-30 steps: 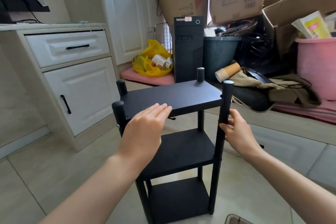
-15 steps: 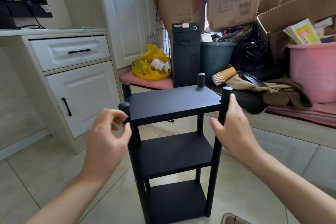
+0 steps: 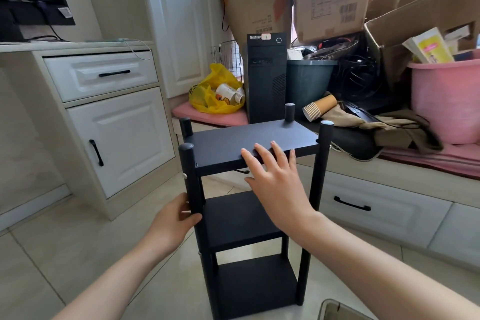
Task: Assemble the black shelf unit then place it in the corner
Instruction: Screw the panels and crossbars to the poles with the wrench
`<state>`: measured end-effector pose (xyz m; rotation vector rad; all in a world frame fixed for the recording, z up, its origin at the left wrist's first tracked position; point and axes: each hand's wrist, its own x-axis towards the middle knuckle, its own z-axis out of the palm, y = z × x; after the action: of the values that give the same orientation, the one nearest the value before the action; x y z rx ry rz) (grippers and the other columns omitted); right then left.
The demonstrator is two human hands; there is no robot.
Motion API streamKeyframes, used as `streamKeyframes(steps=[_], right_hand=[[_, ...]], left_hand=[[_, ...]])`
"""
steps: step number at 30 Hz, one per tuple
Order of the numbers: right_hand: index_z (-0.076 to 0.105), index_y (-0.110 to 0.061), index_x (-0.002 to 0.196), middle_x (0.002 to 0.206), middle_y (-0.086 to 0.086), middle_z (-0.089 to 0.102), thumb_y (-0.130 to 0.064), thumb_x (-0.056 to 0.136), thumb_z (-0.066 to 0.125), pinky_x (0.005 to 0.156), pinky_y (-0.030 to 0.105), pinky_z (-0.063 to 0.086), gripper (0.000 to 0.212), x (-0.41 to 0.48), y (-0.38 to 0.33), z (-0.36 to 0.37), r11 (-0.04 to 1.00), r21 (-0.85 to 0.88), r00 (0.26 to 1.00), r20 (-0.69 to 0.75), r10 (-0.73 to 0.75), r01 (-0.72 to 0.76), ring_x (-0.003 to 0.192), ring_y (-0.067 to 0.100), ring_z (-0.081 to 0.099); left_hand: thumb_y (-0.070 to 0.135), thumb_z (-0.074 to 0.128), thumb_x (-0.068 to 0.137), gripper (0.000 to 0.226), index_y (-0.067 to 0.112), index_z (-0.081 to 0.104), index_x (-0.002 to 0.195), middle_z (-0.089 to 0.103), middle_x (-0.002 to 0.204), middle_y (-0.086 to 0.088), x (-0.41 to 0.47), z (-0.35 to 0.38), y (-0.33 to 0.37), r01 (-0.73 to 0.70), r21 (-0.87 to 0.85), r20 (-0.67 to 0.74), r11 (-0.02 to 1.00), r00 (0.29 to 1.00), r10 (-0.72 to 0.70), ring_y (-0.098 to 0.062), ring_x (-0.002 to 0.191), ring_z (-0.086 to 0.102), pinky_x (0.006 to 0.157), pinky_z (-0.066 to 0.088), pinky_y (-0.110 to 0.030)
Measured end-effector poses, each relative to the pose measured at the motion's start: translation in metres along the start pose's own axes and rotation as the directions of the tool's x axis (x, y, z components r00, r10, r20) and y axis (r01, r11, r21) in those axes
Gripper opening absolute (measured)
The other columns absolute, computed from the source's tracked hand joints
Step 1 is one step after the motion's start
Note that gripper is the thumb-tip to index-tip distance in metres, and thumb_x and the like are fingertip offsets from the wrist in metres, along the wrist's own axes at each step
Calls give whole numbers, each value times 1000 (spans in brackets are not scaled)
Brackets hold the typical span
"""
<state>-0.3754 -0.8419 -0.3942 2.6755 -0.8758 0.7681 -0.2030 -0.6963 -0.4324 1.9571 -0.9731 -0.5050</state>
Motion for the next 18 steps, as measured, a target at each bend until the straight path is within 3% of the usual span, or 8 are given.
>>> streamKeyframes(steps=[3, 8, 10, 14, 18], right_hand=[[61, -11, 135, 130, 20, 62, -19, 78, 84, 96, 72, 40, 62, 1, 3, 5, 1000, 9, 997, -71, -20, 20, 125, 49, 54], [61, -8, 134, 132, 18, 60, -14, 82, 80, 99, 72, 39, 56, -3, 25, 4, 993, 95, 990, -128, -62, 74, 128, 46, 51], [62, -7, 130, 132, 16, 60, -16, 88, 74, 103, 70, 38, 45, -7, 37, 3, 984, 148, 983, -169, -70, 96, 129, 43, 50], [59, -7, 123, 129, 8, 58, -22, 100, 42, 110, 58, 34, 32, -19, 56, -2, 932, 351, 980, -198, -24, 94, 131, 34, 44], [58, -6, 120, 124, 7, 58, -20, 103, 39, 109, 51, 36, 29, -29, 73, -5, 909, 409, 975, -220, 11, 82, 127, 28, 45]], left_hand=[[4, 64, 97, 33, 27, 62, 120, 70, 109, 5, 3, 0, 0, -9, -4, -1, 1000, 1000, 9, -11, 96, 69, 92, 55, -35], [5, 68, 94, 32, 29, 65, 116, 71, 104, 2, 0, 7, 7, -55, -32, 87, 998, 995, 57, -13, 85, 70, 78, 54, -23], [5, 72, 91, 27, 26, 68, 108, 72, 99, 0, -4, 16, 10, -88, -39, 117, 995, 989, 92, -14, 83, 70, 76, 54, -20], [5, 79, 85, 21, 23, 72, 94, 74, 86, 6, -13, 38, 16, -106, -84, 180, 991, 976, 120, -6, 82, 69, 69, 49, -10], [5, 80, 82, 19, 20, 72, 90, 76, 90, 5, -18, 57, 23, -116, -117, 243, 986, 959, 142, -10, 87, 71, 82, 54, -19]])
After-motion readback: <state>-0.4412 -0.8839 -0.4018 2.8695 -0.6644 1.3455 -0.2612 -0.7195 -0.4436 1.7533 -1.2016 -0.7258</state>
